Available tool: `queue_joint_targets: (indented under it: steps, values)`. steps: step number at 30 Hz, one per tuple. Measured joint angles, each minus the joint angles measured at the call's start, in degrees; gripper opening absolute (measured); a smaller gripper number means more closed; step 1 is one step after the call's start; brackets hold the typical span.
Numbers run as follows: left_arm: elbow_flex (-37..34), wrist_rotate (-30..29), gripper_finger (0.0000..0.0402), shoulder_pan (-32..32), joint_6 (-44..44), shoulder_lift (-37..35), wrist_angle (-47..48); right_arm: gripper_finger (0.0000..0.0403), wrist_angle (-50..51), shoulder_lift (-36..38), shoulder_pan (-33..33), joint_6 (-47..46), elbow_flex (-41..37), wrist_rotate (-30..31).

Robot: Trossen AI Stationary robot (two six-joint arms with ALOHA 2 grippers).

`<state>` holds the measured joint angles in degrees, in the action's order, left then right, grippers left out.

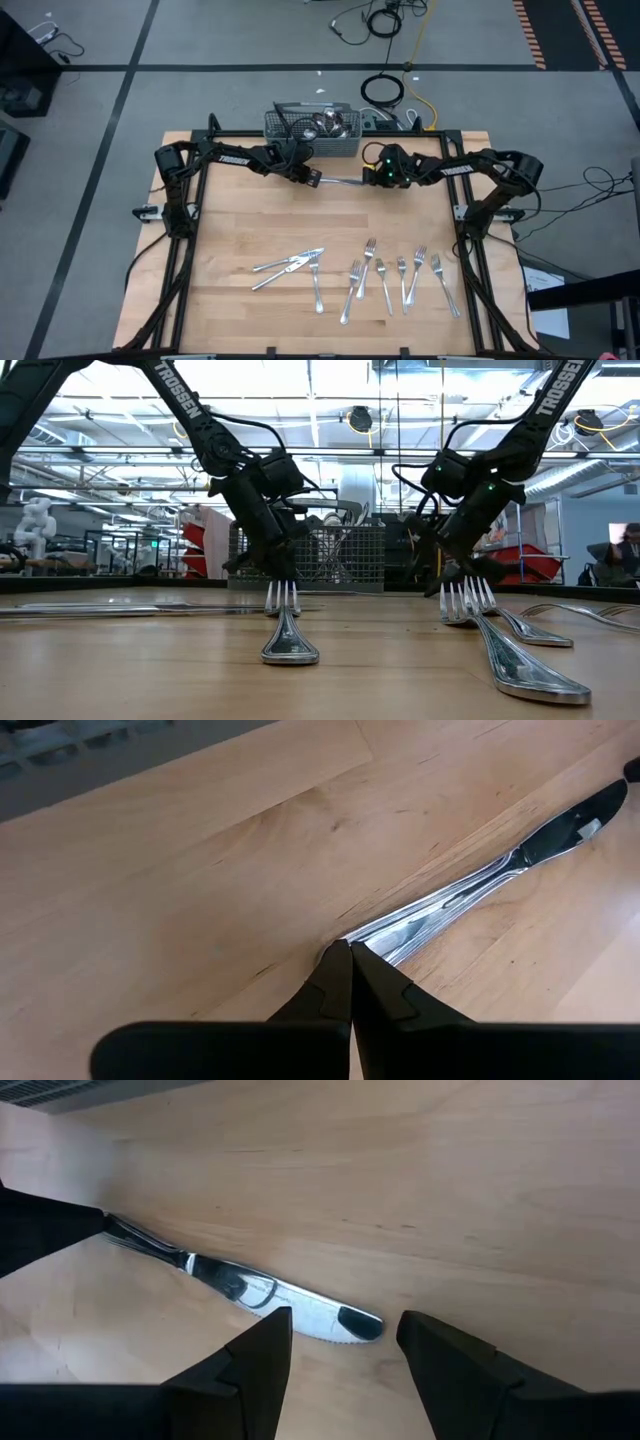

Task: Sort silverware
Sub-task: Put the silver knife into the gray utensil holder

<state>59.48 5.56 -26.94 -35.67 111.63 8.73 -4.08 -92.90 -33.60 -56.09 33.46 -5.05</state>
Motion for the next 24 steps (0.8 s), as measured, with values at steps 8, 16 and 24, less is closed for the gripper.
queue_joint_targets:
  steps: [8,16,24]
  values:
    - [0.0,0.0,0.0001,0.0,0.0,0.0,0.0,0.0179,-1.7,-0.1,3.3,-0.4,-0.1,5.0]
    - [0.0,-0.1,0.0001,0.1,-1.5,0.0,-0.3,0.0163,-7.2,-0.3,4.7,-0.1,-0.2,5.5]
    - [0.0,-0.7,0.0001,0.2,-1.5,0.0,-0.3,0.0161,-7.4,-1.1,6.3,-0.4,1.5,5.4]
